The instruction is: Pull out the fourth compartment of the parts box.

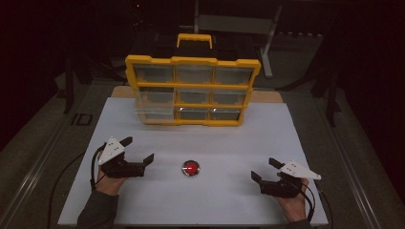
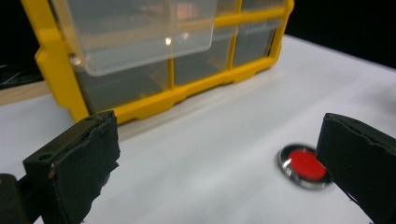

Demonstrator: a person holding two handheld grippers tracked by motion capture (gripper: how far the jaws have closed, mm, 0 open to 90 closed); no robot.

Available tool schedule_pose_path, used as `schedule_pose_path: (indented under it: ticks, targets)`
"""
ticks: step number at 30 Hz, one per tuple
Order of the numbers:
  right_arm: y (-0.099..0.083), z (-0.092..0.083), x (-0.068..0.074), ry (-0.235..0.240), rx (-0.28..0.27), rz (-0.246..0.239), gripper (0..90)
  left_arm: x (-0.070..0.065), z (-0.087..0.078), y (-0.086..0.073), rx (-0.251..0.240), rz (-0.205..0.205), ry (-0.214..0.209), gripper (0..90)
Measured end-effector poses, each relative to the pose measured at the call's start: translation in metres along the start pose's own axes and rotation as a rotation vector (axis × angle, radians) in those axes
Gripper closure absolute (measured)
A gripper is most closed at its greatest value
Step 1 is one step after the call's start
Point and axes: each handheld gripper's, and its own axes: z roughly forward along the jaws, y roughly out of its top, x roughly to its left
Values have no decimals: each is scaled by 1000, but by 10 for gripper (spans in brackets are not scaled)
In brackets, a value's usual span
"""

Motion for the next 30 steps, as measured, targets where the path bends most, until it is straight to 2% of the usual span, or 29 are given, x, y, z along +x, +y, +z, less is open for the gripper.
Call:
schedule_pose_path:
  ticks: [3, 6, 12, 17, 20, 25, 28, 30]
  targets:
    - [9, 1, 1, 13, 25, -35, 91, 0, -5, -4, 16, 12, 10, 2]
    - [18, 3, 2, 19, 31, -57, 87, 2, -9, -7, 8, -4, 14, 1]
    - [39, 7, -3, 54, 20, -68, 87, 2, -13, -13, 9, -13, 18, 1]
    - [58, 10, -7, 87, 8, -56, 86, -1, -17, -17, 7, -5, 19, 1]
    - [68, 12, -6, 96, -1, -71, 86, -3, -18, -21, 18, -1, 37, 1]
    - [82, 21, -2, 131, 20, -96, 85, -4, -23, -23, -2, -25, 44, 0]
    - [88, 29, 3, 125, 51, -112, 85, -3, -25, -23, -15, -30, 66, 0]
    - [91, 35, 7, 128, 70, -122, 85, -2, -26, -23, -19, -43, 63, 0]
